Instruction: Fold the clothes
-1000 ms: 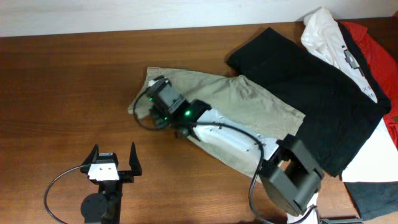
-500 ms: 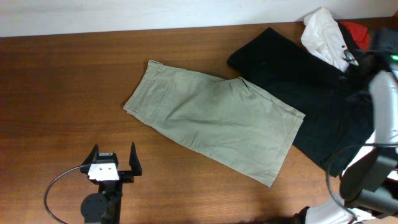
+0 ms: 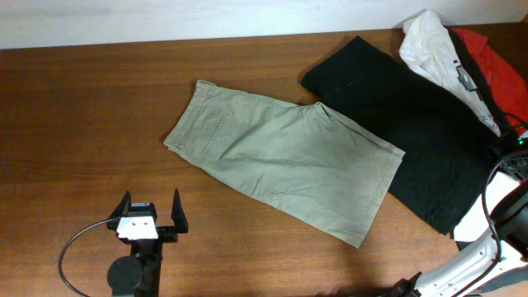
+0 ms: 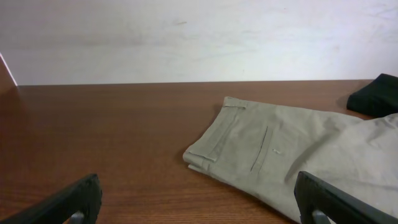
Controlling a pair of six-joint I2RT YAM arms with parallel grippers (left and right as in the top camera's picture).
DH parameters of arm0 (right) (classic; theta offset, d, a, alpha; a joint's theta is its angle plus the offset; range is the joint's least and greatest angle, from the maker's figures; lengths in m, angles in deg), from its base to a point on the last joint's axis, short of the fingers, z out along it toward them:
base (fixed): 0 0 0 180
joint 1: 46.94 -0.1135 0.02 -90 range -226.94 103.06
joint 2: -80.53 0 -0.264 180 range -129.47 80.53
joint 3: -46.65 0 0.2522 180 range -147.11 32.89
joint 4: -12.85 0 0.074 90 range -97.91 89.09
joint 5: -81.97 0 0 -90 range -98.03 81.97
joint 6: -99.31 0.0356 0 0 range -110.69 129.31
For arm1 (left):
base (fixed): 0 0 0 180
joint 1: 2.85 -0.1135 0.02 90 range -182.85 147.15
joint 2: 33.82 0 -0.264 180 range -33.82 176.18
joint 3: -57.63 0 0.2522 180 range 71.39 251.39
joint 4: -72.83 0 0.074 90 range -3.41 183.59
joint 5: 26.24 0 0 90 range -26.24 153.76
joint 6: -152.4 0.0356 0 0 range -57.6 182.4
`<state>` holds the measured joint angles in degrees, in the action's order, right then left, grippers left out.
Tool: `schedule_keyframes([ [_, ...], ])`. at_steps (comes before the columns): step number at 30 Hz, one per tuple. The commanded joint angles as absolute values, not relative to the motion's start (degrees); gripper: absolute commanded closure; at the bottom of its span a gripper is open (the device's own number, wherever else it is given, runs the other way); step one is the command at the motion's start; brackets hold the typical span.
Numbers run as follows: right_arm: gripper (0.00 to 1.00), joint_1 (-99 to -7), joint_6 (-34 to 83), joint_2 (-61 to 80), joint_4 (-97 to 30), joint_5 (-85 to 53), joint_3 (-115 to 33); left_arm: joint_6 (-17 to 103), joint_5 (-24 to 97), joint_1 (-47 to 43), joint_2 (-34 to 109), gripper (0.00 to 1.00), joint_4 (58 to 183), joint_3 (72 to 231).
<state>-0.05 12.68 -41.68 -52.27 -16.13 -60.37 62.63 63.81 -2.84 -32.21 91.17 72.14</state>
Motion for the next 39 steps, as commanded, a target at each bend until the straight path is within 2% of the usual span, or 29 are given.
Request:
schedule_keyframes([
  [1,0.64,-0.2,12.7,-42.0,-51.7,-16.5,-60.1,63.3,63.6,-2.5,-32.4,0.01,91.4,71.9],
  [3,0.94,-0.1,12.8,-42.0,-51.4,-16.5,-60.1,63.3,63.6,-2.5,-32.4,0.01,91.4,71.9],
  [4,0.96,-0.1,12.8,-42.0,-51.4,-16.5,-60.1,63.3,63.6,-2.5,-32.4,0.01,91.4,71.9],
  [7,0.96,0.0,14.7,-40.3,-51.5,-16.4,-61.1,63.3,63.6,-2.5,-32.4,0.01,91.4,71.9],
  [10,0.96,0.1,18.0,-31.1,-50.1,-14.2,-61.1,63.3,63.6,-2.5,-32.4,0.01,91.4,71.9],
  [14,0.96,0.1,21.6,-16.7,-48.6,-3.2,-61.1,63.3,63.6,-2.5,-32.4,0.01,91.4,71.9],
  [17,0.96,0.1,23.2,-13.7,-49.7,3.9,-61.1,63.3,63.6,-2.5,-32.4,0.01,91.4,71.9],
  [18,0.96,0.1,27.1,-13.8,-51.6,9.2,-61.1,63.3,63.6,-2.5,-32.4,0.01,91.4,71.9],
  [19,0.96,1.2,28.5,-13.9,-52.7,8.7,-60.9,63.3,63.6,-2.5,-32.4,0.01,91.4,71.9],
  [20,0.58,1.5,28.5,-14.3,-53.2,7.1,-60.9,63.3,63.6,-2.5,-32.4,0.01,91.4,71.9],
  [21,0.01,1.5,28.5,-14.9,-54.1,7.0,-60.9,63.3,63.6,-2.5,-32.4,0.01,91.4,71.9],
  [23,0.01,1.5,30.2,-15.6,-56.2,7.0,-60.9,63.3,63.6,-2.5,-32.4,0.01,91.4,71.9],
  [25,0.01,1.4,31.2,-13.6,-57.1,0.2,-61.0,63.3,63.6,-2.5,-32.4,0.01,91.4,71.9],
  [27,0.01,0.4,22.8,-10.1,-55.6,-28.9,-61.0,63.3,63.6,-2.5,-32.4,0.01,91.4,71.9],
  [28,0.01,-1.8,21.1,-10.1,-56.2,-36.8,-60.9,63.3,63.6,-2.5,-32.4,0.01,91.4,71.9],
  [29,0.01,-4.4,20.1,-10.2,-57.9,-39.2,-60.9,63.3,63.6,-2.5,-32.4,0.01,91.4,71.9],
  [33,0.01,-24.4,19.6,-12.0,-64.0,-38.8,-60.8,63.3,63.6,-2.5,-32.4,0.01,91.4,71.9],
  [35,0.01,-34.1,19.8,-12.9,-62.1,-31.6,-60.7,63.3,63.6,-2.5,-32.4,0.01,91.4,71.9],
  [37,0.01,-39.2,19.8,-13.5,-58.9,-20.2,-60.7,63.3,62.9,-2.5,-32.4,0.01,91.4,71.9],
  [39,0.01,-41.9,19.8,-13.7,-58.3,-17.7,-60.7,63.1,53.0,-2.5,-32.4,0.01,88.9,72.0],
])
